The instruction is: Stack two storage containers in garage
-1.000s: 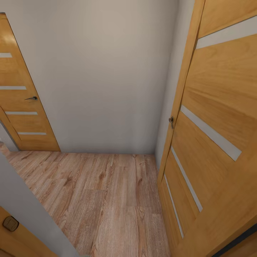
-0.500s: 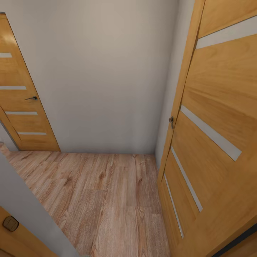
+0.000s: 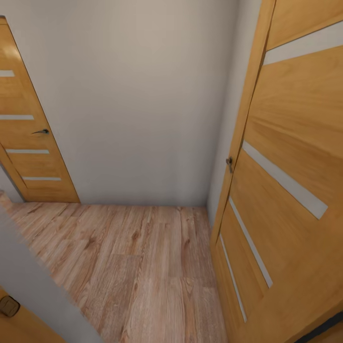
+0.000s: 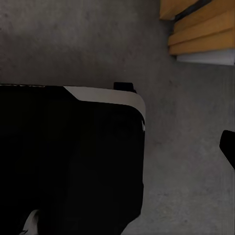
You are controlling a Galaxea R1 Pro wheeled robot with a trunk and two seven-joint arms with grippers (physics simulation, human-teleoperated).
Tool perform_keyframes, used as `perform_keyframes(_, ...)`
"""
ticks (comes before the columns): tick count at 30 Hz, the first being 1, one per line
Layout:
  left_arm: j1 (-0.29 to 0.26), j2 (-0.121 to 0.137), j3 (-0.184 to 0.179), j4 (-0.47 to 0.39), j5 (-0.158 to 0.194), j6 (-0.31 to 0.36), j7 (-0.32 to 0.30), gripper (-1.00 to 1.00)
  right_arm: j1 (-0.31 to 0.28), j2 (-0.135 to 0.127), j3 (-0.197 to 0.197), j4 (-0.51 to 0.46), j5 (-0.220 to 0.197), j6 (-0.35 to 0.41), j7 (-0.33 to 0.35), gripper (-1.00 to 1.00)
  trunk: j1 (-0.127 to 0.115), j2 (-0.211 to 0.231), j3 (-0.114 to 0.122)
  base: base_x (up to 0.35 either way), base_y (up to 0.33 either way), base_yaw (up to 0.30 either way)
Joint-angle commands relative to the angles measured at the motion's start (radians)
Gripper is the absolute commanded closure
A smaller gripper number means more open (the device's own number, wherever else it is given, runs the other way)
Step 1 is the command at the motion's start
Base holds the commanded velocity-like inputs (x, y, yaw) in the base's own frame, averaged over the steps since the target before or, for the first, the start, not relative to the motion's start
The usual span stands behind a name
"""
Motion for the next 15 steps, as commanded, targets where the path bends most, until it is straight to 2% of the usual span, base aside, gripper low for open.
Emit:
perform_keyframes(1,-0.001,0.0,0.0,0.0,0.01,0.003,-0.004,-1.0,-0.001,0.001,0.008,0.003,-0.007,-0.004,-0.001,-1.0,0.001,-0.001,-0.002,0.265,0.0,0.0)
perform_keyframes(15,-0.001,0.0,0.0,-0.001,0.01,0.001,-0.004,-1.0,-0.001,0.001,0.008,0.003,-0.007,-0.004,-0.001,-1.0,0.001,-0.001,-0.002,0.315,0.0,0.0)
